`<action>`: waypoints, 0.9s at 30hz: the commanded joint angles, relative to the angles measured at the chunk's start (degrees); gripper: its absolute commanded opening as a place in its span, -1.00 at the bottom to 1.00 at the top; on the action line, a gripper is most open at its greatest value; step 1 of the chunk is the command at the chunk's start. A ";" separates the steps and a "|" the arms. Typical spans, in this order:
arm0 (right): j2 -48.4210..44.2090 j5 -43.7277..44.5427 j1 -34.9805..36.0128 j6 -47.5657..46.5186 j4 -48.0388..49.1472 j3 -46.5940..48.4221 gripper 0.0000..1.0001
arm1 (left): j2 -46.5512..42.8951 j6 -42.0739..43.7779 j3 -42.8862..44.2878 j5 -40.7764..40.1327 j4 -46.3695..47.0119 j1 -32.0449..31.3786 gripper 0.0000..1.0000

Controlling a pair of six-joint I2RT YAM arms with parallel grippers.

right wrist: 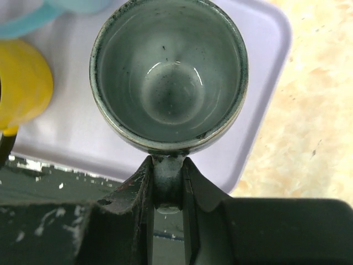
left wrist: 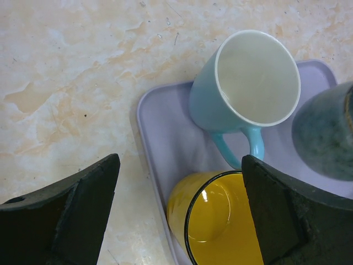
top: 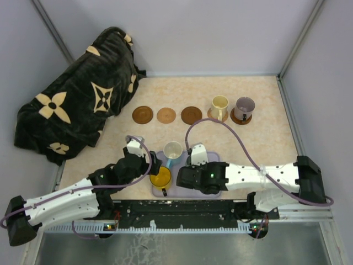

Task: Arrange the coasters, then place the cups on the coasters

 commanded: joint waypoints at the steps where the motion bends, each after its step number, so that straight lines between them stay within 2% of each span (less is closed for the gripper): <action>1: -4.27 10.07 -5.35 -3.14 -0.16 4.18 -1.00 | -0.47 0.05 0.33 -0.65 0.32 -0.36 0.95; 7: -8.33 5.04 -17.51 -19.68 15.11 2.86 -1.00 | -1.15 -0.62 0.43 -2.10 -0.61 -0.34 0.95; 12: -4.57 0.35 -26.42 -28.61 24.70 5.10 -1.00 | -0.95 -1.18 0.35 -4.45 -0.61 -0.34 0.95; 21: 10.51 -2.06 -34.64 -35.52 43.51 11.55 -1.00 | 0.95 -3.74 0.46 -8.24 -0.86 -0.33 0.95; 27: 20.41 -1.70 -38.22 -36.61 49.57 17.62 -1.00 | 0.84 -4.38 0.18 -10.82 -1.20 -0.33 0.95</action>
